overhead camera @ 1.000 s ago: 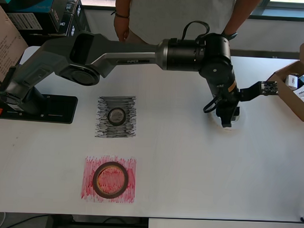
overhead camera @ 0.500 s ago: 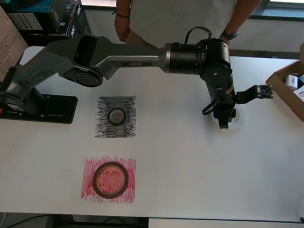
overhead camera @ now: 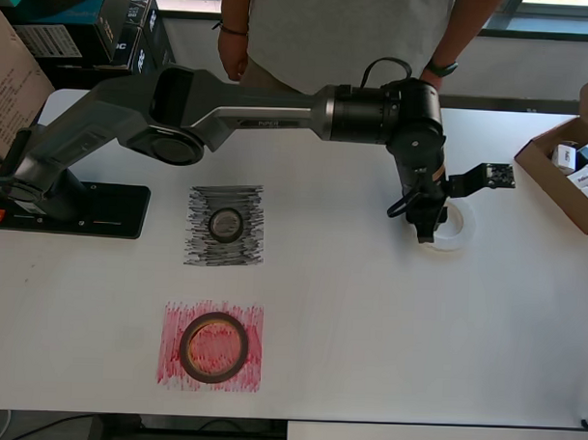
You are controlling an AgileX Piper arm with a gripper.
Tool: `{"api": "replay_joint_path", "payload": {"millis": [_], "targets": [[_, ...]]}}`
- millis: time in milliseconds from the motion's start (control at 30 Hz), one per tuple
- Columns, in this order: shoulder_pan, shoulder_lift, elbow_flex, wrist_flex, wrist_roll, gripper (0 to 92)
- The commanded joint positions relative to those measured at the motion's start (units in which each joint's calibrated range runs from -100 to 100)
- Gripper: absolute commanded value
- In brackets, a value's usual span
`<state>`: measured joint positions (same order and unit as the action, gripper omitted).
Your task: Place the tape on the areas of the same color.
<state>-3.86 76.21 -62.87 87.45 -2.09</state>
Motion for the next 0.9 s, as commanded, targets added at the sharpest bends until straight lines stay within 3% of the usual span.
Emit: {"api": "replay_joint_path", "payload": {"millis": [0,533,867], "targets": [[0.2,0.0,0.0,-0.1,0.9,42.2],[2.7,1.8,0.3,-0.1,4.6,42.3],[2.5,1.8,0.3,-8.1,12.3,42.1]]}}
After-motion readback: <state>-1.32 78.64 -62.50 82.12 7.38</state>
